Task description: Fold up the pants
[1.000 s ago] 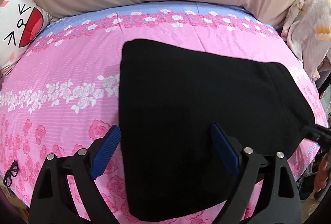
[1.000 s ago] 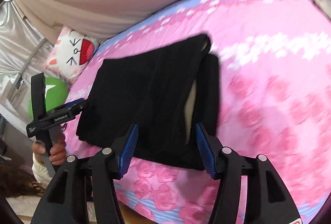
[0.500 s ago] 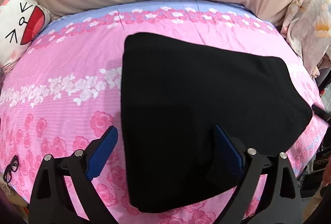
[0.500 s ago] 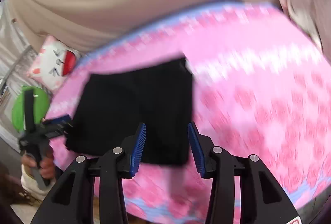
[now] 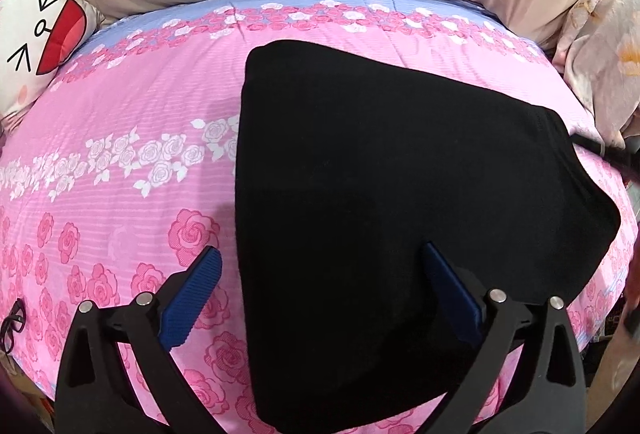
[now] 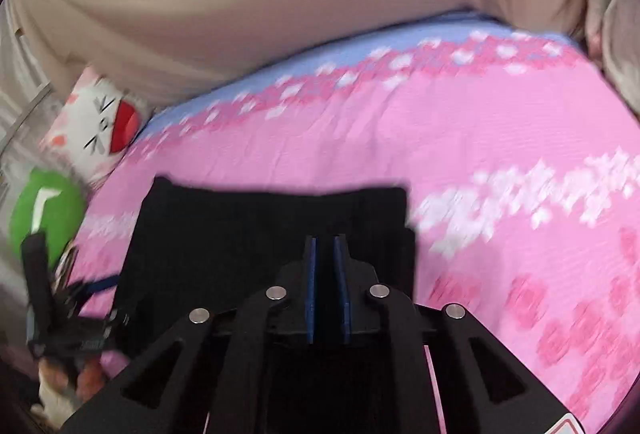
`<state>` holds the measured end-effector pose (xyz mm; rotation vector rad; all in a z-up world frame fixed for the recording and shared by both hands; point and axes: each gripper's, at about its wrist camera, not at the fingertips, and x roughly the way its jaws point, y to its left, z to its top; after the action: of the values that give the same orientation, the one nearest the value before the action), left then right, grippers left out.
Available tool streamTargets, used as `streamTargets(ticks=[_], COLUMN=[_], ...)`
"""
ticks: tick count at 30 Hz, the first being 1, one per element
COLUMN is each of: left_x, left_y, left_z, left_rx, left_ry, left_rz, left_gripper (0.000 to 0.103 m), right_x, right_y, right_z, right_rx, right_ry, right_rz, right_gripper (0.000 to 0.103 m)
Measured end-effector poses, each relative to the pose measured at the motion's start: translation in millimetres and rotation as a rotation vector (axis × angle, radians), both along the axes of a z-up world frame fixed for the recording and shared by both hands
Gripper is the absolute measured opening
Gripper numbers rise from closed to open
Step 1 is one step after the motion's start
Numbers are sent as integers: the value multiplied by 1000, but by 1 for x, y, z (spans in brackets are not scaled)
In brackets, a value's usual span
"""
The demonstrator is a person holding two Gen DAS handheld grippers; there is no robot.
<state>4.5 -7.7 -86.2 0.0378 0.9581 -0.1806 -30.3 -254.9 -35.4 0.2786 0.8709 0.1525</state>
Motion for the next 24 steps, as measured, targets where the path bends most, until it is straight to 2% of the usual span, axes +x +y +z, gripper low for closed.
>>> streamTargets(ticks=[1, 2, 4, 6, 7, 10, 12, 17, 20, 23, 24], left_x=[0, 0, -2, -10, -12, -18, -20, -24, -26, -24, -22], left_y=[0, -1, 0, 1, 1, -1, -1, 2, 7, 15, 17], left_z=[0, -1, 1, 9, 12, 17, 18, 12, 6, -4, -8], left_rx=[-2, -13, -7, -5, -3, 1, -12, -32, -44, -135, -163], left_ry=[0, 8, 7, -13, -20, -27, -21, 18, 39, 103, 122], left_rz=[1, 0, 9, 1, -2, -9, -10, -20, -13, -39, -51], left_gripper=[98, 98, 98, 97, 97, 97, 97, 97, 97, 97, 97], right_x=[0, -4, -19, -41, -50, -67, -74, -81, -84, -84, -85], right_y=[-1, -8, -18, -19, -20, -21, -22, -23, -17, -13, -13], right_z=[-14, -22, -12, 10, 14, 18, 7, -25, -39, -52, -52], right_rx=[-49, -32, 42, 1, -1, -2, 37, 129, 177, 199, 216], right_ry=[39, 35, 31, -25, -32, -3, 20, 85, 122, 148, 124], right_rz=[-13, -26, -75, -105, -104, -115, -105, -61, -26, 0, 10], right_gripper=[5, 5, 9, 23, 36, 53, 66, 70, 76, 81, 86])
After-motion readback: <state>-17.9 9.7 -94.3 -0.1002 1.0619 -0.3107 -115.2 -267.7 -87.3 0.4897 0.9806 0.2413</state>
